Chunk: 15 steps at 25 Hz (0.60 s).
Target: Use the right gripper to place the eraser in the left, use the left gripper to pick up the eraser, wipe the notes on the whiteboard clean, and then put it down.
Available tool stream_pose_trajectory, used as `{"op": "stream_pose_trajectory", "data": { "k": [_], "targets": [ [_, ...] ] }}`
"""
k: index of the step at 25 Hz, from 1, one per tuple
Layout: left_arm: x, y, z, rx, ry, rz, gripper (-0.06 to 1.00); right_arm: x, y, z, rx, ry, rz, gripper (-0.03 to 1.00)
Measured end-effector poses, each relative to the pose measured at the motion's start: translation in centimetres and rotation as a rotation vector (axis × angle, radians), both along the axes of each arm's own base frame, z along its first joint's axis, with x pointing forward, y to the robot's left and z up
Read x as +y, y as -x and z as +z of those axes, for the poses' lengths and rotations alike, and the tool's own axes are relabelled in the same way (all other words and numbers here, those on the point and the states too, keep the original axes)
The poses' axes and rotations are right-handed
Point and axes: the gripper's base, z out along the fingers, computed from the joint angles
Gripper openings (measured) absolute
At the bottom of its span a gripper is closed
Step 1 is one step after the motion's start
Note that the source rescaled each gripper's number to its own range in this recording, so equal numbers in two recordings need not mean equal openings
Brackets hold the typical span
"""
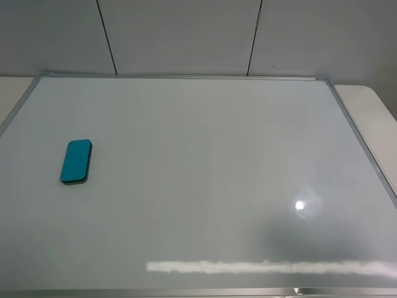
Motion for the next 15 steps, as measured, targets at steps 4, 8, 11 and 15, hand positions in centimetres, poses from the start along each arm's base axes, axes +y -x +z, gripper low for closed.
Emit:
{"op": "stream_pose_trajectory", "data": {
  "k": [4, 8, 11, 15],
  "targets": [
    [0.1, 0.0, -0.4, 0.032, -0.021, 0.009, 1.0, 0.0, 0.0, 0.0, 0.0, 0.0, 0.0, 1.0],
    [0.4, -0.1, -1.2, 0.077, -0.055, 0.03, 1.0, 0.0, 0.0, 0.0, 0.0, 0.0, 0.0, 1.0],
    [0.4, -0.1, -1.2, 0.077, -0.056, 0.031, 1.0, 0.0, 0.0, 0.0, 0.0, 0.001, -0.001, 1.0],
    [0.4, -0.1, -1.2, 0.077, -0.058, 0.031, 1.0, 0.0, 0.0, 0.0, 0.0, 0.001, -0.001, 1.0]
  ]
}}
